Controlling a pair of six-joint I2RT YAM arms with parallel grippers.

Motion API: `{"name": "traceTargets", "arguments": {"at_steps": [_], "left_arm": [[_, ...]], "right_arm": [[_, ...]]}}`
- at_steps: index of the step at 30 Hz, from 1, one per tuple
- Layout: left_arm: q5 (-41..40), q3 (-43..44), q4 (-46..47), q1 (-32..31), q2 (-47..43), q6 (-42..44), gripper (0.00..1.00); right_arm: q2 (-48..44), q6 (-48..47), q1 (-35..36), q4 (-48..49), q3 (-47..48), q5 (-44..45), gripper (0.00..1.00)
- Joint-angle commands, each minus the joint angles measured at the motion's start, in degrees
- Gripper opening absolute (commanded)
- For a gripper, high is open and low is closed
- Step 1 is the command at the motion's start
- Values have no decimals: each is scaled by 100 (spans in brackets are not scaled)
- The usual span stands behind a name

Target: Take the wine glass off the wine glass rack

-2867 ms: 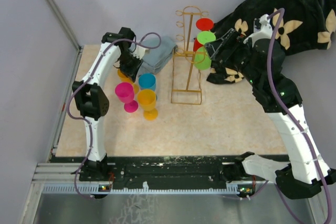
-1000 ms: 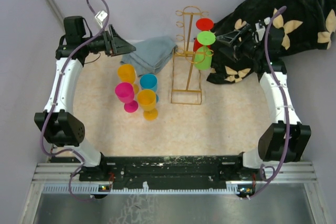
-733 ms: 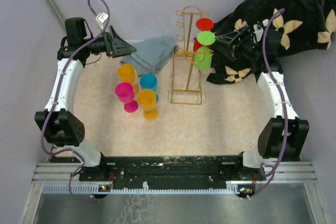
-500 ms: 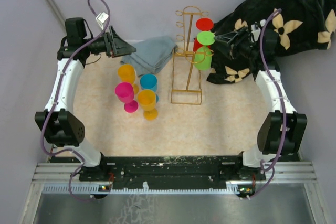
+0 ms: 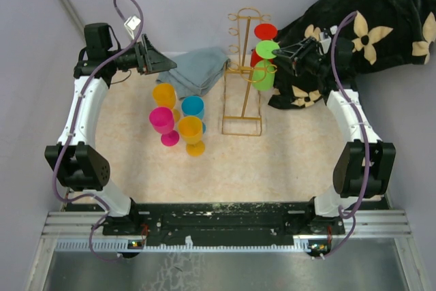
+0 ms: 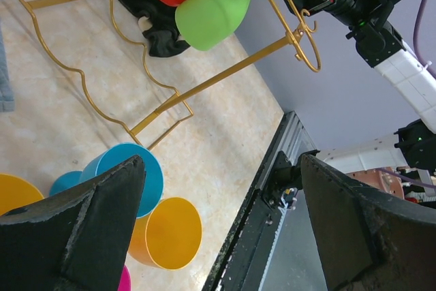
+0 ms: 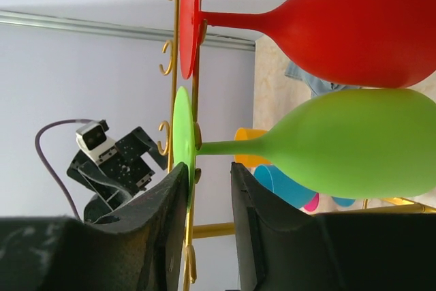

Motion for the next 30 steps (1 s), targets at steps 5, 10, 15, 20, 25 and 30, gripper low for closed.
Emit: {"name": "traceTargets", "arguments": {"at_steps": [5, 10, 15, 20, 25, 30], "left_arm": [[89, -83, -20, -12, -171, 94, 100], [118, -83, -26, -15, -171, 94, 100], [129, -99, -27, -22, -163, 92, 100], [137, -101, -23, -22, -162, 88, 100], [147, -100, -26, -39, -153, 91, 100], [159, -100, -25, -58, -145, 88, 100]], "right_arm": [[-209, 61, 38, 366, 246, 164, 22], [-280, 96, 38, 390, 208, 228, 10], [-342, 157, 38, 442, 185, 259, 0], [-382, 220, 38, 464, 234, 266, 0], [-400, 257, 37, 433, 393, 279, 0], [-355, 179, 33, 277, 577, 245, 0]]}}
